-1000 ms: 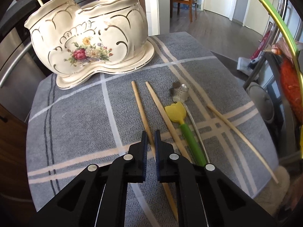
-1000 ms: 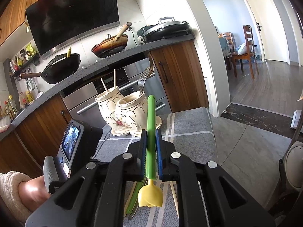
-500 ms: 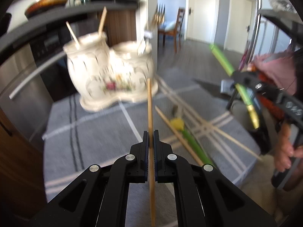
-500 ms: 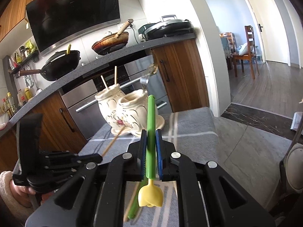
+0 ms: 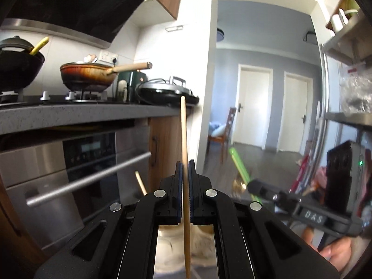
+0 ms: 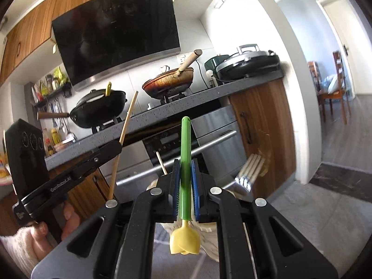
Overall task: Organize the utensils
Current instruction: 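Drop chopstick into tall cup with left tool while right drops spatula in small cup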
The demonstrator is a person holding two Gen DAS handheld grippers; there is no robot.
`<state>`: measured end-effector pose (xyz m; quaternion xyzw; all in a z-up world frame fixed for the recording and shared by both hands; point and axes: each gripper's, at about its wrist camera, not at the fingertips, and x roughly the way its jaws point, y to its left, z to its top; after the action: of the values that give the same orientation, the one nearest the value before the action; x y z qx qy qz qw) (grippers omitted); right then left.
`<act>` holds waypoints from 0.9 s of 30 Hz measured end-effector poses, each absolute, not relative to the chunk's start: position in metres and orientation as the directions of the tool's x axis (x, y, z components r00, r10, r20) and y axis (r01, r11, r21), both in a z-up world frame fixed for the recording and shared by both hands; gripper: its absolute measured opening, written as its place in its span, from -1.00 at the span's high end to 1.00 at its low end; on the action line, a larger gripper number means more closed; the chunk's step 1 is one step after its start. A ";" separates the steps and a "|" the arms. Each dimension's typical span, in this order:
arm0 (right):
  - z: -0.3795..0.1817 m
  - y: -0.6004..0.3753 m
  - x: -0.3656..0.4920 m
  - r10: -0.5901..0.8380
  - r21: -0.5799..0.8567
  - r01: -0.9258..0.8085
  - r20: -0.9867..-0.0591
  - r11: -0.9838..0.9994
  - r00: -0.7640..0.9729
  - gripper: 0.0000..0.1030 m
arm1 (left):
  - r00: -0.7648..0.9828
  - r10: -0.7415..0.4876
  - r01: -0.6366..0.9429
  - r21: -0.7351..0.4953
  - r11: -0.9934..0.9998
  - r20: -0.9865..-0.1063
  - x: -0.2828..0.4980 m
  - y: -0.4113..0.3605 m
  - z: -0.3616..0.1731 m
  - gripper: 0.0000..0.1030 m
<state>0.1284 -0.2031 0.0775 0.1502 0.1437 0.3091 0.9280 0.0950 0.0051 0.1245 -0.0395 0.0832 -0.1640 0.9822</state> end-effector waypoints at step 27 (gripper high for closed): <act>0.039 -0.153 0.167 0.497 0.093 -0.492 -0.291 0.865 0.818 0.82 | 0.923 -0.324 0.309 -0.100 0.946 -0.209 0.132 0.020 0.064 0.90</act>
<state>0.1666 -0.1526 0.0393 0.0069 0.1545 0.2594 0.9533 0.1320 0.0196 0.0636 -0.0326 0.1119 -0.1614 0.9800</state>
